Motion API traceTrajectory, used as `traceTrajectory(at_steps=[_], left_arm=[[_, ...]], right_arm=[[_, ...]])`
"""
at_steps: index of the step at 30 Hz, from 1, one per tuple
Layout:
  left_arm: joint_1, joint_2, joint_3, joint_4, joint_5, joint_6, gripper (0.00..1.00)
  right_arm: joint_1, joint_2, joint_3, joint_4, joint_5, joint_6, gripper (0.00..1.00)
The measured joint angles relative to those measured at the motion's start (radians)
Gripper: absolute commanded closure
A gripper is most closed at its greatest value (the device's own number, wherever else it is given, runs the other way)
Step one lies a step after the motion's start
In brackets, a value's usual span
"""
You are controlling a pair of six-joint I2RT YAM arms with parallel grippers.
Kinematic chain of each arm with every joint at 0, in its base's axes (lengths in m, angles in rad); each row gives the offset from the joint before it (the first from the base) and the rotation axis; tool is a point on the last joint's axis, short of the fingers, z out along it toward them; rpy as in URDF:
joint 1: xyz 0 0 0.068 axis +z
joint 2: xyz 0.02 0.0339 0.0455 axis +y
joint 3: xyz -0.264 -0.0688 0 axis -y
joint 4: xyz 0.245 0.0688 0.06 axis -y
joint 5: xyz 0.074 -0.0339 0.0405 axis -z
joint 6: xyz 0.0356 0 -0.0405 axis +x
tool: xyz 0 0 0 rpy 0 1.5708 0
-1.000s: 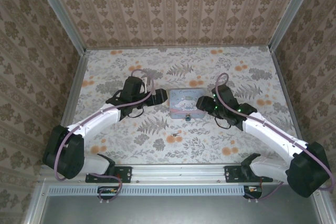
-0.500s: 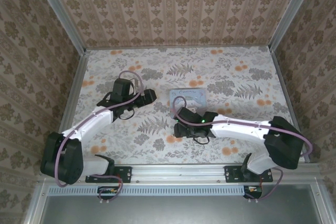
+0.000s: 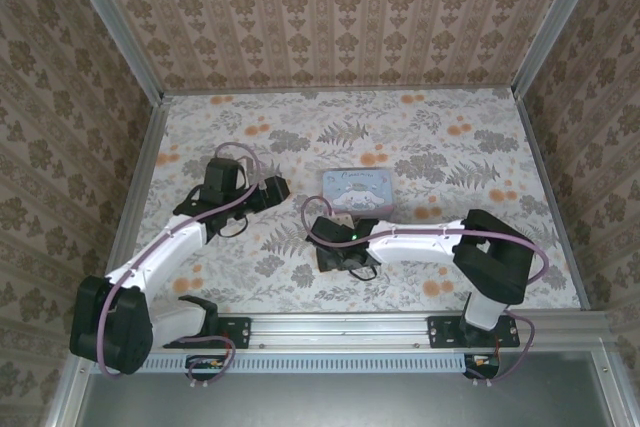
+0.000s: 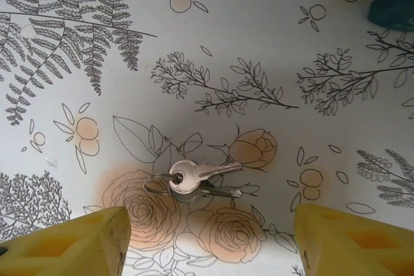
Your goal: Unlock the padlock with the key
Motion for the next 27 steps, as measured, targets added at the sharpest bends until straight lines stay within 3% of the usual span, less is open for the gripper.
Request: traceTrajectory(at_steps=[16,27], left_arm=[[0.035,-0.015,-0.026,0.013,0.034,-0.001,0.00],[0.043,-0.015,-0.047,0.020,0.050,-0.007,0.00]], right_arm=[[0.016,0.103,0.088,-0.031,0.029,0.030,0.33],[0.034,0.145,0.135,-0.086,0.074,0.037,0.45]])
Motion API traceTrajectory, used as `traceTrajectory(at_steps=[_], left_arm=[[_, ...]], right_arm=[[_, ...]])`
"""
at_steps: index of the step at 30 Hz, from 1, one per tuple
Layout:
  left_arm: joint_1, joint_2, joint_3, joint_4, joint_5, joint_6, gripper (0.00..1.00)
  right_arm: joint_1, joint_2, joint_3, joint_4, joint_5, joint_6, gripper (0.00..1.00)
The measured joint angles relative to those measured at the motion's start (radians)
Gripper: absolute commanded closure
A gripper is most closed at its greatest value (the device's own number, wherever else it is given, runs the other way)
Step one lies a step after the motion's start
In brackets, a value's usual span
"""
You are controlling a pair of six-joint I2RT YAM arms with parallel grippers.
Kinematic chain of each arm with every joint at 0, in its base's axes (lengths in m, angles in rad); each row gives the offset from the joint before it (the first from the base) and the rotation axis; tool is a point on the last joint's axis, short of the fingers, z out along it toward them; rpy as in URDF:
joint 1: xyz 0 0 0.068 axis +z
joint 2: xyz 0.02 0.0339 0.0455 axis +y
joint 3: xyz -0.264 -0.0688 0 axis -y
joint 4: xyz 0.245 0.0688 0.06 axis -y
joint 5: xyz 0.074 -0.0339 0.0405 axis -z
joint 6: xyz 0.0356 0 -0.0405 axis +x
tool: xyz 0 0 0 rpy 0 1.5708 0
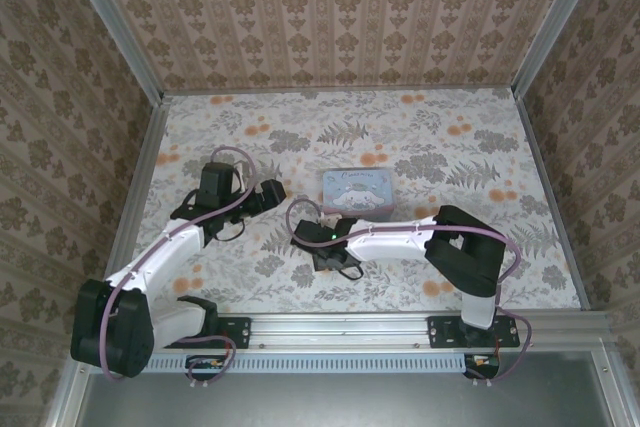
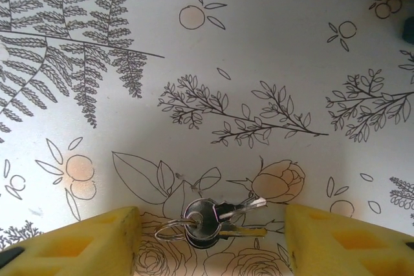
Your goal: Unlock the padlock with the key
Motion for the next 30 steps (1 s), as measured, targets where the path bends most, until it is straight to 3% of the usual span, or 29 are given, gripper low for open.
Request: traceTrajectory(at_steps=[17,30], left_arm=[[0.002,-0.010,-0.016,0.007,0.014,-0.001,0.00],[0.002,-0.009,-0.023,0.015,0.023,-0.001,0.00]], right_arm=[[0.014,0.008,0.007,0.004,0.033,0.024,0.63],[-0.016,0.008,0.021,0.006,0.033,-0.008,0.63]])
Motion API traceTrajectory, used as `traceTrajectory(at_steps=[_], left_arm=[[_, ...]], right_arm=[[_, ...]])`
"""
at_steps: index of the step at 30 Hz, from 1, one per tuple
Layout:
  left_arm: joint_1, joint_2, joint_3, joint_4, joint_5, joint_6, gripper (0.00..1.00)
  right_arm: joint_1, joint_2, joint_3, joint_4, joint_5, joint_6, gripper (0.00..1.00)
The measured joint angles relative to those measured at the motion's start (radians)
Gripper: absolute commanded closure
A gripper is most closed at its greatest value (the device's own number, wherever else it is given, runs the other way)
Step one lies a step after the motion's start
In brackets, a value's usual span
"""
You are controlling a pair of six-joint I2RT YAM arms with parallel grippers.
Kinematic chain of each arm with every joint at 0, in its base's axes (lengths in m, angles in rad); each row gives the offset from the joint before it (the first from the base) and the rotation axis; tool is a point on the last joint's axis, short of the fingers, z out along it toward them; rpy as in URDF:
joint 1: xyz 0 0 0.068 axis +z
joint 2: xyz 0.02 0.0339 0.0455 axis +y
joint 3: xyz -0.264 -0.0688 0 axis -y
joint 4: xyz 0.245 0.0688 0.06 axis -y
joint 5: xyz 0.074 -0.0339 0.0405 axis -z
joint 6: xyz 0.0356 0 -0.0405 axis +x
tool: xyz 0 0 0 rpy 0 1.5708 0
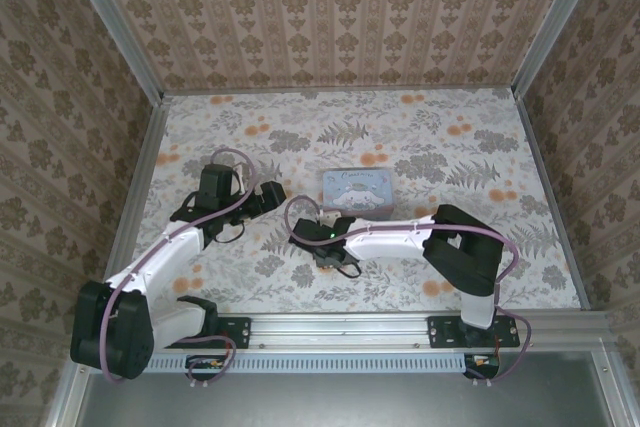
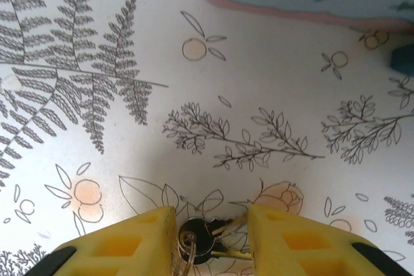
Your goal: Unlock the padlock with the key
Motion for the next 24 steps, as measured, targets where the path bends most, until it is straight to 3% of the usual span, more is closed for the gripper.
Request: traceTrajectory(at_steps=[12,20,24], left_arm=[[0.000,0.001,-0.011,0.014,0.005,-0.007,0.00],[0.000,0.003,-0.011,0.014,0.006,-0.007,0.00],[0.000,0.005,-0.013,0.014,0.006,-0.007,0.00]], right_arm=[[-0.008,0.035,0.093,-0.009,0.000,-0.074,0.55],[-0.008,-0.025,0.049,-0.032,0.000,0.001,0.46],[-0.008,-0.044,0.013,-0.035,0.000,0.039,0.46]])
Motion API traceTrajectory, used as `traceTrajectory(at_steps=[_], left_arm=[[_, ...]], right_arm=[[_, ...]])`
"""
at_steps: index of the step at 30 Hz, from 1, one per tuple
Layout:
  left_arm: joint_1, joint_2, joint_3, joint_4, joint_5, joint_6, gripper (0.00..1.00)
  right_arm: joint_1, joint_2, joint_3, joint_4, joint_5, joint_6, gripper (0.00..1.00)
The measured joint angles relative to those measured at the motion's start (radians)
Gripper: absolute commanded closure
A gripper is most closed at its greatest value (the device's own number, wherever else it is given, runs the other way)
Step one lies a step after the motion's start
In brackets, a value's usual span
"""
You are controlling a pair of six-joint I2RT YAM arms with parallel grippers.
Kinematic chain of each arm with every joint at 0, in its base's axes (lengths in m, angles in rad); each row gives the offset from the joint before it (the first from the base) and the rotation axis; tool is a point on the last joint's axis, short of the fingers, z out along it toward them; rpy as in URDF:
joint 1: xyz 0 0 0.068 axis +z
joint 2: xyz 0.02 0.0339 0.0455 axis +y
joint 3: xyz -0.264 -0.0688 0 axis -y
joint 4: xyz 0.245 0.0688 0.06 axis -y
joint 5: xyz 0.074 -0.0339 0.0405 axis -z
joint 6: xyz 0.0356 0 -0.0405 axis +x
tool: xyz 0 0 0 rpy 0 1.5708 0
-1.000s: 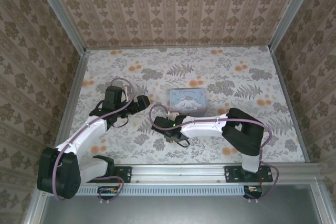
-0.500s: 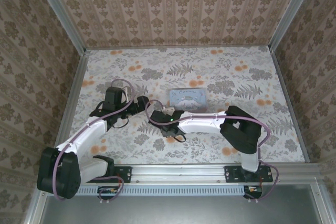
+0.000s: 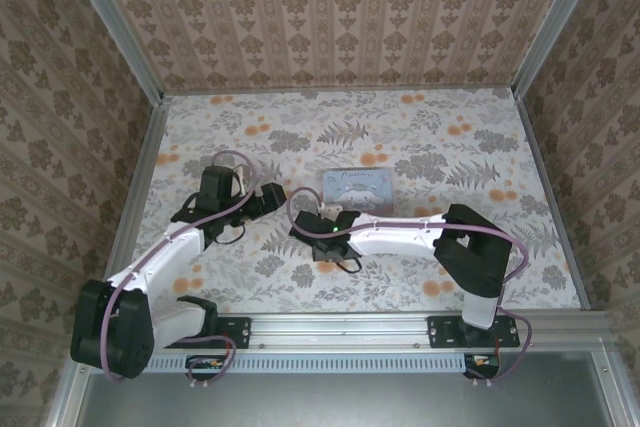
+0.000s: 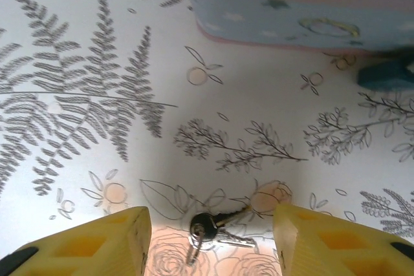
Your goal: Unlock the padlock with the key
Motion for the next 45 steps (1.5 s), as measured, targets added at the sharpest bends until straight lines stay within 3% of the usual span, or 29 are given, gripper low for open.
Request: traceTrajectory(at_steps=[22,35,45], left_arm=[[0.000,0.027,0.000,0.023,0.007,0.000,0.00],[0.000,0.034,-0.001,0.023,0.008,0.000,0.00],[0.000,0.034,-0.012,0.029,0.008,0.000,0.00]], right_arm=[[0.021,0.051,-0.014,0.004,-0.014,0.044,0.53],[0.034,0.077,0.021,-0.010,-0.007,0.042,0.69],[0.038,0.130,0.100,-0.072,-0.004,-0.085,0.74]])
